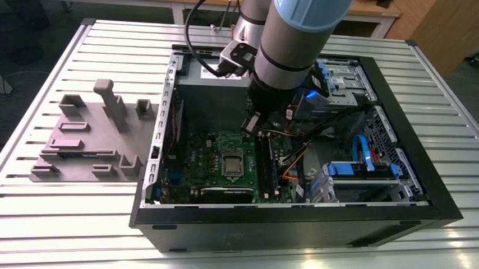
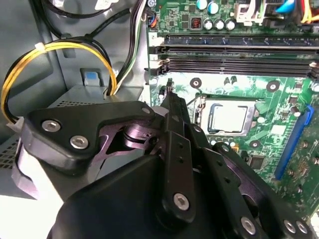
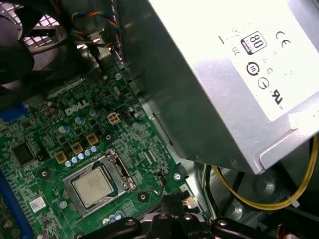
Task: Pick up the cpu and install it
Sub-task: 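Install the first cpu locking lever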
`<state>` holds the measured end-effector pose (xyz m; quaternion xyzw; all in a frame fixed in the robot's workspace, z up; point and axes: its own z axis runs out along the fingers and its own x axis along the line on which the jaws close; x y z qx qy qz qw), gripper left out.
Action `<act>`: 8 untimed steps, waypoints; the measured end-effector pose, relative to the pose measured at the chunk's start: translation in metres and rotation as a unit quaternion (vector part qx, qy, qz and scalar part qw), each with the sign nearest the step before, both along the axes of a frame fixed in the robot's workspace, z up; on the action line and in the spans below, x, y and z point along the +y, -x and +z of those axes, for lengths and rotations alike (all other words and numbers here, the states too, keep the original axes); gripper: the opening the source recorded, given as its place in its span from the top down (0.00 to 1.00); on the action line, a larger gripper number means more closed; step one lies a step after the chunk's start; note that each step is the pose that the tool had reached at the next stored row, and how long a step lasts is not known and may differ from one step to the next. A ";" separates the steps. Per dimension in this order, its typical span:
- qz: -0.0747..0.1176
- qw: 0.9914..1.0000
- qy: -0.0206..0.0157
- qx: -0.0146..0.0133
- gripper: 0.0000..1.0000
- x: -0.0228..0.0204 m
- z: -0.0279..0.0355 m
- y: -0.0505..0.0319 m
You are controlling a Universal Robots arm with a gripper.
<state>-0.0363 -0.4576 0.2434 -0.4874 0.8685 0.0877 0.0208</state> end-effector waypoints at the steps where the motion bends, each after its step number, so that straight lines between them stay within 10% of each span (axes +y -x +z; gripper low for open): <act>1: 0.000 1.000 0.000 0.000 0.90 0.0001 -0.0003 0.0000; 8: 0.000 1.000 -0.001 0.000 0.90 0.0037 -0.0039 0.0002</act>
